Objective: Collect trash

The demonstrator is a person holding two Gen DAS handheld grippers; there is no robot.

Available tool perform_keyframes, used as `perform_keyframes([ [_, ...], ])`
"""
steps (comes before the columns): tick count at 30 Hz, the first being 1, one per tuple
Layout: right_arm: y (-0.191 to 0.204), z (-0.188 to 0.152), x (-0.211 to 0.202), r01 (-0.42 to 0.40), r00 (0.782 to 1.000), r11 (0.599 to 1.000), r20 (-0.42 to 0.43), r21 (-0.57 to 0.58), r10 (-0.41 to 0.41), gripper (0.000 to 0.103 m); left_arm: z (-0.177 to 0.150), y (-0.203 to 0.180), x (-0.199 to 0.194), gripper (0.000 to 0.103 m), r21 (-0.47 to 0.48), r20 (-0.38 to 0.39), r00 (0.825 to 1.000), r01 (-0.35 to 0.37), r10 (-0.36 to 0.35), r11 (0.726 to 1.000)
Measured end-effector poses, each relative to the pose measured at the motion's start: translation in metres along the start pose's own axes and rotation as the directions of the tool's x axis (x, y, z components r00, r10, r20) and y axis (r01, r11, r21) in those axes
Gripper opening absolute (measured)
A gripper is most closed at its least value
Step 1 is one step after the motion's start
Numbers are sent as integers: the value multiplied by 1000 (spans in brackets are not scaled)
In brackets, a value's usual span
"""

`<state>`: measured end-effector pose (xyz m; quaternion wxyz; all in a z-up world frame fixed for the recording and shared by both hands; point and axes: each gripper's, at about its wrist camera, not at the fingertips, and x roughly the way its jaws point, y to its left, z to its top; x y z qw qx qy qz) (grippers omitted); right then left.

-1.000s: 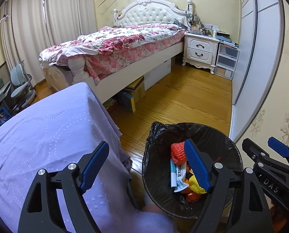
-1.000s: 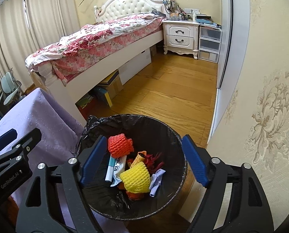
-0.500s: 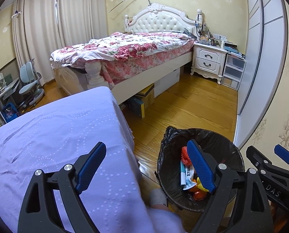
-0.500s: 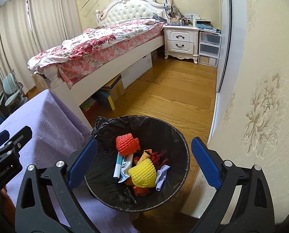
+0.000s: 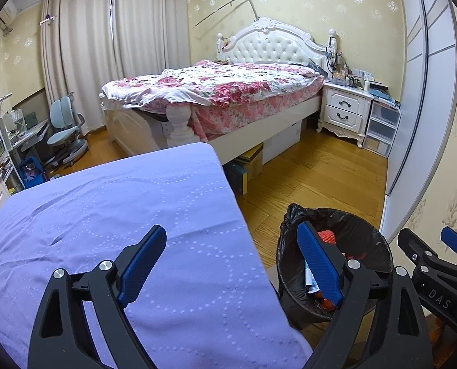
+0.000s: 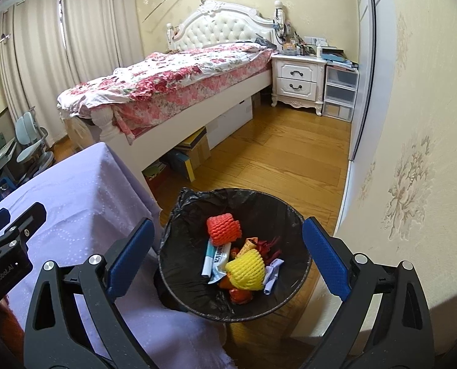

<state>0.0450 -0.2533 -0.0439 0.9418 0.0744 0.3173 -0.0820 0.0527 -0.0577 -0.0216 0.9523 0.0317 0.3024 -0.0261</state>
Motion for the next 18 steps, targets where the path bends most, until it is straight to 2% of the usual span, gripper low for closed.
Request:
perform_keyframes([
  [18, 40, -18, -46, -61, 997, 996, 36, -64, 64, 95, -23, 42, -37, 87, -60, 16, 999, -37, 38, 997],
])
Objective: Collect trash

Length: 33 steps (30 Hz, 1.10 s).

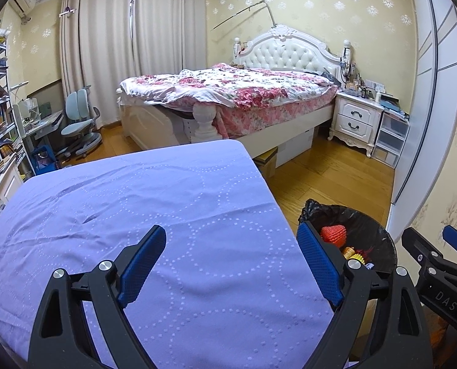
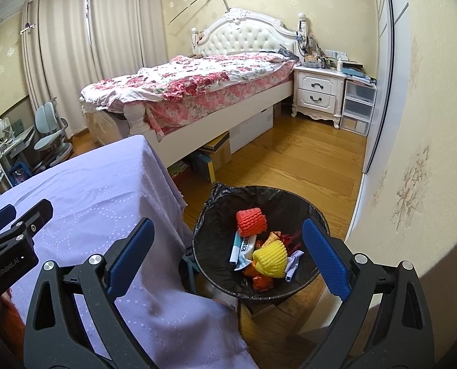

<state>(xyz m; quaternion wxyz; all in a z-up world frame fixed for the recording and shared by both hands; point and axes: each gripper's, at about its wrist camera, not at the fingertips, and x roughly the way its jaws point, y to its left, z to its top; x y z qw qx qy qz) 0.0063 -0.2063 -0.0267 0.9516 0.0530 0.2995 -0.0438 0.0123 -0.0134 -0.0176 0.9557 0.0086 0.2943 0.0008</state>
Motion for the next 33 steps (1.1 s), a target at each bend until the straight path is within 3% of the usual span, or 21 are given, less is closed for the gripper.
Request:
perform_keyframes([
  [33, 11, -2, -10, -3, 1000, 1000, 4, -16, 3, 95, -9, 19, -12, 87, -22, 0, 1000, -12, 12, 1000],
])
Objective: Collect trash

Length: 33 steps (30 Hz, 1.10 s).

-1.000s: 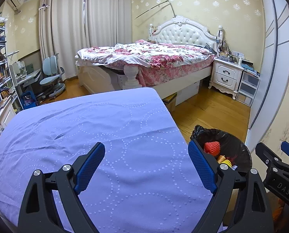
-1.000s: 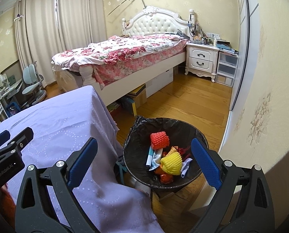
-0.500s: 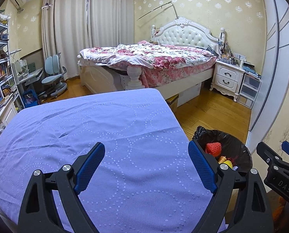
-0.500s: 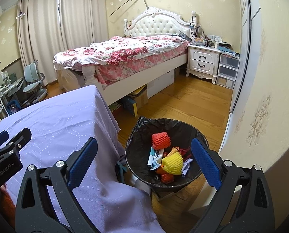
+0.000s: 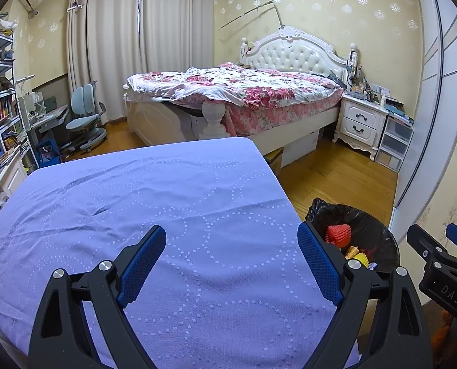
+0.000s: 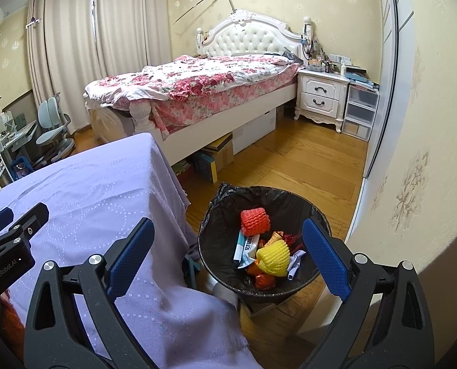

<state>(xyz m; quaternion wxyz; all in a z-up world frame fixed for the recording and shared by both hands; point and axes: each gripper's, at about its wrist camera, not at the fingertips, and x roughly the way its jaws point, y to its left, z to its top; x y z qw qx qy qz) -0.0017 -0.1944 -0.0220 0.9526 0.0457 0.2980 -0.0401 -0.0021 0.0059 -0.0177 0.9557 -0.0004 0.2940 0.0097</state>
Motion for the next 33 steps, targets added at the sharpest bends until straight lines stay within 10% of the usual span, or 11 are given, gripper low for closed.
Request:
perform_keyframes([
  [33, 0, -3, 0, -1, 1000, 1000, -4, -2, 1, 95, -4, -1, 2, 87, 2, -5, 1000, 5, -5, 1000],
])
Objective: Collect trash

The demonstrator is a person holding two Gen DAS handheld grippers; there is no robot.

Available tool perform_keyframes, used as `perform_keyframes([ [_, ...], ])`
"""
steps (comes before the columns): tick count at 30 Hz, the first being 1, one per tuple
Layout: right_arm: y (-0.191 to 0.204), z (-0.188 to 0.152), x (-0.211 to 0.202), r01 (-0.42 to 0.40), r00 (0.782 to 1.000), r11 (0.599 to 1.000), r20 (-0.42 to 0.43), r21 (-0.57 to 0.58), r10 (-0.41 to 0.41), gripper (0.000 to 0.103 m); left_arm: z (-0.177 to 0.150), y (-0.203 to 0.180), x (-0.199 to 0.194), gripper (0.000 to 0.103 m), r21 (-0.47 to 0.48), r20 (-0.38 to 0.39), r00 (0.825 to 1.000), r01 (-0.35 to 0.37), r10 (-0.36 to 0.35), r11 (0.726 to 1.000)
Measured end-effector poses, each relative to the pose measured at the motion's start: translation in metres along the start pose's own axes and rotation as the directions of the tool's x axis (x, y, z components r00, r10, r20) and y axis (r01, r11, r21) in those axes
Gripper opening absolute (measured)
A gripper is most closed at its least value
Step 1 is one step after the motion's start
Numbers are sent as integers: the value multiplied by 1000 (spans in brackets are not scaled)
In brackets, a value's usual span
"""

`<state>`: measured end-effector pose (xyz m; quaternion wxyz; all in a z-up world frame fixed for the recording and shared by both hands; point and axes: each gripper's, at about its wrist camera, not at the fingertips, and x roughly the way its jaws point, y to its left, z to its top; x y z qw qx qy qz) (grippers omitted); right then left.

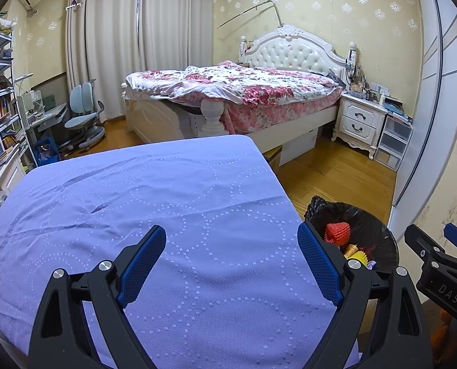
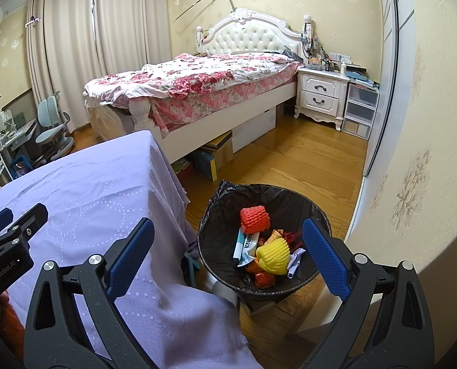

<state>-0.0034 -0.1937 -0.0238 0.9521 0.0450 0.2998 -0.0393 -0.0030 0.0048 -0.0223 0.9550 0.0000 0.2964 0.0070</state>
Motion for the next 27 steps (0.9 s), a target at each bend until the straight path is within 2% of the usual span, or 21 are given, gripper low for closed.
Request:
perform_keyframes([
  [10, 1, -3, 0, 0, 1000, 1000, -4, -2, 0, 95, 1, 7, 1, 87, -39, -2, 1000, -2, 1, 999],
  [16, 2, -7, 3, -5, 1000, 1000, -11, -11, 5, 95, 2, 5, 0, 87, -13, 22, 1000, -18, 19, 1000],
  [27, 17, -7, 9, -29, 999, 999, -34, -44, 27, 95, 1, 26, 12, 87, -38, -20, 998, -65, 65, 997],
])
